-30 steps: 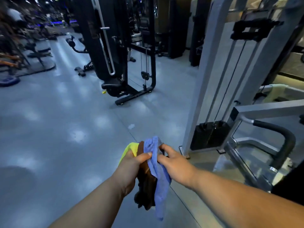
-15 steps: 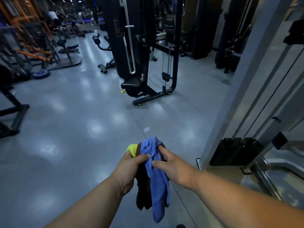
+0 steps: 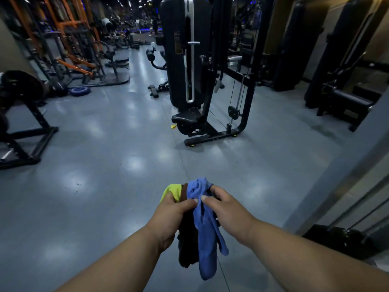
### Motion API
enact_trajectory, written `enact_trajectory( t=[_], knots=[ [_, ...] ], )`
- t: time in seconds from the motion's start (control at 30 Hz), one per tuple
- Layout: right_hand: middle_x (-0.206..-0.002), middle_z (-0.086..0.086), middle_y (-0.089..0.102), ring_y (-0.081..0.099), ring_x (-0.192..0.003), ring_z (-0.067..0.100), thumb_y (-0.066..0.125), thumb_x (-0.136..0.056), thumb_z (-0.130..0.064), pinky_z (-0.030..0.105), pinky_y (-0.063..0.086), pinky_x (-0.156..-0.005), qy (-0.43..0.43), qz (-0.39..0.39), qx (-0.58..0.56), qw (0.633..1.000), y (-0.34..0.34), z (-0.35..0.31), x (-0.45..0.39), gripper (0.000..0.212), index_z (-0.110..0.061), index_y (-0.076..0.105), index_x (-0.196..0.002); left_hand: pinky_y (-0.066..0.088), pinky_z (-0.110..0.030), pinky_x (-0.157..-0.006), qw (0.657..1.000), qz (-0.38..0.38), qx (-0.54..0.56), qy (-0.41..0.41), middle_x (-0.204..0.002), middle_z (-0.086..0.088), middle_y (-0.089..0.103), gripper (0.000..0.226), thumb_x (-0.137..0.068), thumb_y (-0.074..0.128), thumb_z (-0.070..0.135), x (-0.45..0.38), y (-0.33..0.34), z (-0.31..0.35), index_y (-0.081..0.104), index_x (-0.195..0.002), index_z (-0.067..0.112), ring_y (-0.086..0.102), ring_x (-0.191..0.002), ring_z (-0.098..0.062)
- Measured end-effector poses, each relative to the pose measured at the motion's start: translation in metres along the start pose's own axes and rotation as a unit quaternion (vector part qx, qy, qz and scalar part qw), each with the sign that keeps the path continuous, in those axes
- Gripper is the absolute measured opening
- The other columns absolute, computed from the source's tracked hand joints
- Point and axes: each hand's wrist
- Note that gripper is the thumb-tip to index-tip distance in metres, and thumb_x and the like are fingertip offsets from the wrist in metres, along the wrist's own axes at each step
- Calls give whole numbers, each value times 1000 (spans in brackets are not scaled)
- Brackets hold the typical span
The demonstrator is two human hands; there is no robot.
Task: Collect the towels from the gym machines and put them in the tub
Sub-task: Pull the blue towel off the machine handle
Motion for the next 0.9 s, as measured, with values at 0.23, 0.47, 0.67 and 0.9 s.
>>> enact_trajectory(
  t=[0.23, 0.47, 0.67, 0.9],
  knots=[
    [-115, 0, 80, 75, -109, 15, 57, -102, -16, 36, 57, -101, 12, 47, -16, 999, -18, -18, -103, 24, -22, 71, -121, 69, -36, -76, 999, -25, 27, -38, -116, -32, 80, 27, -99, 63, -8, -123, -23, 15, 64, -126, -10, 79, -109, -45],
    [-111, 1, 80, 76, -100, 9, 55, -102, -11, 20, 58, -84, 35, 138, -29, 989, -45, -53, -214, 24, -22, 71, -117, 66, -32, -75, 989, -123, -37, -68, -89, -15, 86, 41, -100, 58, -10, -265, -35, 73, 87, -84, 13, 84, -81, -27],
    [-105, -11, 80, 74, -99, 4, 57, -100, -20, 21, 57, -84, 42, 227, -16, 973, -81, -72, -281, 28, -34, 68, -122, 60, -19, -54, 966, -238, -73, -69, -69, -2, 83, 62, -103, 55, -7, -362, -11, 113, 87, -67, 33, 79, -59, -11],
    [-106, -10, 81, 75, -99, 4, 58, -101, -21, 19, 59, -84, 56, 272, -32, 960, -153, -75, -345, 23, -32, 70, -118, 63, -23, -62, 957, -255, -88, -106, -94, -13, 87, 18, -101, 63, -2, -477, 32, 107, 71, -117, 1, 84, -79, -19]
  ],
)
Point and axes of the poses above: each hand's wrist, its own x-axis away from the middle knuckle, its own y-axis out of the palm, z = x × y
